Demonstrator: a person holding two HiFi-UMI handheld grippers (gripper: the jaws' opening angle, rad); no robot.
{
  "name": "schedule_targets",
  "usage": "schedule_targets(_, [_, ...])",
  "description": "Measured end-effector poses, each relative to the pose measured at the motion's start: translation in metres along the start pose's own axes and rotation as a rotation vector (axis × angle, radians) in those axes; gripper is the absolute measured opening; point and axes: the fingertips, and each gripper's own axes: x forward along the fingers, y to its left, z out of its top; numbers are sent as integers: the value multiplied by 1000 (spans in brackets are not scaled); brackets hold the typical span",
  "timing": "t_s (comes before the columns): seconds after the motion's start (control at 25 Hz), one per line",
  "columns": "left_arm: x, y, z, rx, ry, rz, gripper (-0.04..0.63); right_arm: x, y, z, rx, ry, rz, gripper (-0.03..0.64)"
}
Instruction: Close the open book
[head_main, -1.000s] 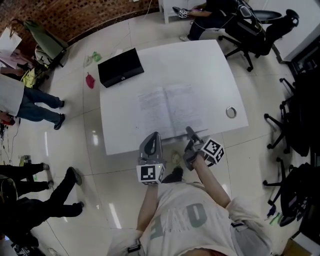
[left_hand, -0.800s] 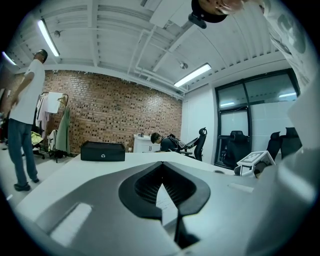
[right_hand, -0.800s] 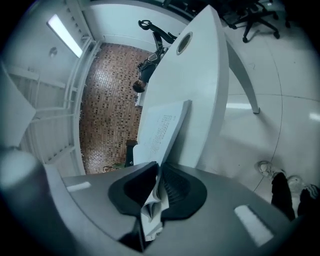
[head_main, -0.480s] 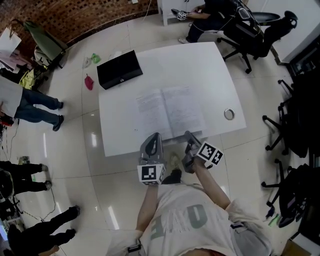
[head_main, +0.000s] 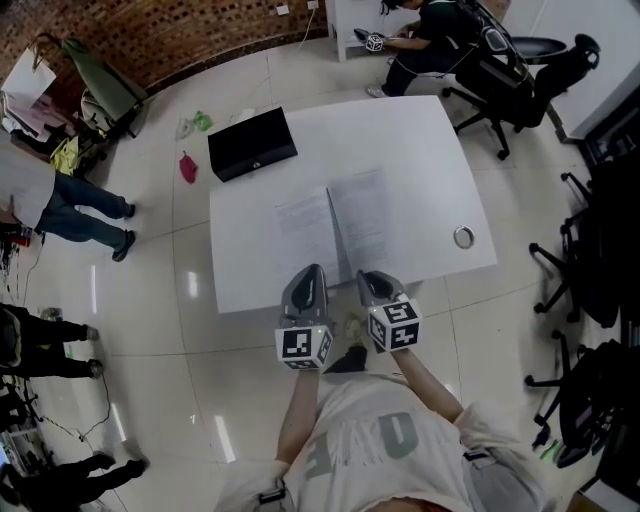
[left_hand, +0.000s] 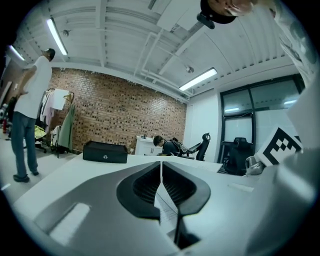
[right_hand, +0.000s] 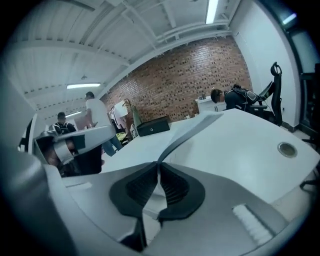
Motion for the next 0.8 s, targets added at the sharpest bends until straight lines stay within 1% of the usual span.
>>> schedule_targets(0.04, [1,-2,-1,-31,6,-33,24,0,2,0,-11,4,2,25])
schedule_targets(0.08, [3,-6,-3,-72,15,-74,76,1,4,0,-21,7,2,23])
schedule_targets(0.12, [6,-11,-5,-118,29,-117,162,1,5,1,-33,10,0,23])
schedule_targets(0.16, [9,-16,-6,-157,44,-155,228,1,5,1,-40,10,-1,23])
schedule_targets(0.2, [12,-22,-6,-176,59,-187,277,2,5,1,-42,9,-3,23])
schedule_targets(0.24, [15,-29,-4,-172,72,-215,301,2,5,1,-42,6,-5,23])
schedule_targets(0.28, [17,-37,-1,-150,82,-240,315,3,7,1,-43,5,-4,23])
schedule_targets(0.36, [18,-49,4,-98,91,-276,325,5,13,1,-66,5,9,25])
schedule_targets(0.48, [20,-57,6,-74,95,-303,325,10,26,2,-152,16,43,28])
schedule_targets(0.56, [18,-54,5,-92,88,-289,325,10,31,1,-200,29,60,30])
schedule_targets(0.64, [14,-40,6,-132,59,-241,323,11,34,0,-219,40,71,32])
schedule_targets(0.72, [9,-17,9,-163,21,-163,318,14,34,-3,-225,50,77,34])
schedule_targets(0.8, [0,12,14,-166,-14,-65,310,17,38,-6,-221,60,94,34])
